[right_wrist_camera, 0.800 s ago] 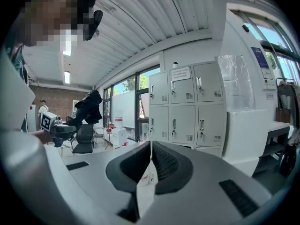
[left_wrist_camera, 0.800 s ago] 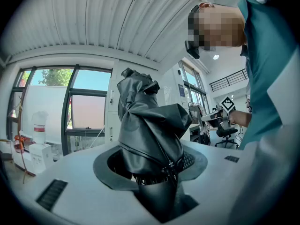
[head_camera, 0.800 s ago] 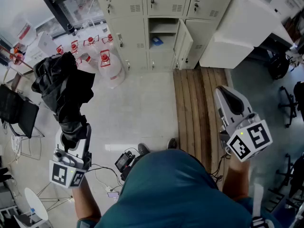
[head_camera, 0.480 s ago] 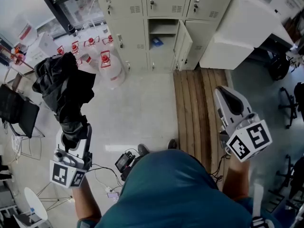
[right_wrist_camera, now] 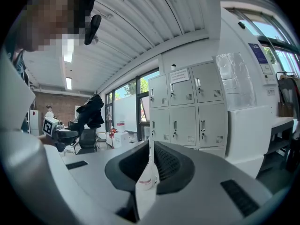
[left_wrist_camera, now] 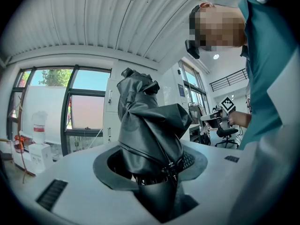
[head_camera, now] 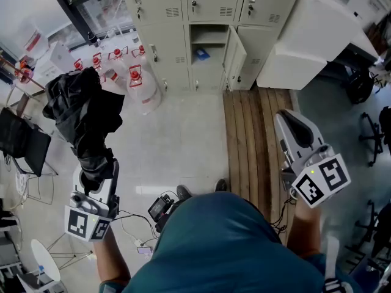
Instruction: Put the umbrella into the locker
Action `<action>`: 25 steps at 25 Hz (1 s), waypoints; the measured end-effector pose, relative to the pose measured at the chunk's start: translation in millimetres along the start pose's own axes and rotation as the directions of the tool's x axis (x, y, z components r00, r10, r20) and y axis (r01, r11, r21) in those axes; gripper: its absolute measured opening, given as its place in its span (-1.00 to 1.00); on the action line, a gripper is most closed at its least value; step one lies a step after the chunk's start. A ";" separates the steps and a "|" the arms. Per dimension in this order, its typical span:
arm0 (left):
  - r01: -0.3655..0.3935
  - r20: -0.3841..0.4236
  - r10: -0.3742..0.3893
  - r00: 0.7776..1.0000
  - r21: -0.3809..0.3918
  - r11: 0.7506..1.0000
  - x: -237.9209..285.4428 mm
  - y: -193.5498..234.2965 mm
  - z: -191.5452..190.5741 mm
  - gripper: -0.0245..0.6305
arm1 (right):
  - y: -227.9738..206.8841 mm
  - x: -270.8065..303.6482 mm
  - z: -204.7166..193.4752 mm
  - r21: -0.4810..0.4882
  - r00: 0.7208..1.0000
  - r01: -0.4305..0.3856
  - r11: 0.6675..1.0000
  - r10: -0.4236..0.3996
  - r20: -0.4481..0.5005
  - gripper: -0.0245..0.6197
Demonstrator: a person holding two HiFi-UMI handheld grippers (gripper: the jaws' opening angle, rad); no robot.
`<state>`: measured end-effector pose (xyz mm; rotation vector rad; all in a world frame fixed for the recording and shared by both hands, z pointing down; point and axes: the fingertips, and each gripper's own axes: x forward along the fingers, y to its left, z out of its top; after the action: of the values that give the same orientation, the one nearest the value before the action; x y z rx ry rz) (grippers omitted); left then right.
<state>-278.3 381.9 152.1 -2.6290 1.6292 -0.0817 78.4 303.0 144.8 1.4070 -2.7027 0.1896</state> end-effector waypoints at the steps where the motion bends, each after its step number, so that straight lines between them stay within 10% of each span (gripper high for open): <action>1: 0.000 0.001 0.000 1.000 -0.001 1.000 1.5 -0.9 0.7 -0.22 | -2.1 -0.2 1.3 0.009 1.000 -0.001 1.000 0.001 0.008 -0.78; 25: -0.052 -0.003 0.052 0.999 -0.024 0.998 82.3 -77.7 -5.2 -0.22 | -120.2 -5.3 -22.1 0.058 0.997 -0.067 0.996 0.065 0.041 -0.77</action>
<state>-172.6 342.6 164.2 -2.6030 1.7088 -0.0641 180.4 242.3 174.2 1.3508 -2.7999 0.2521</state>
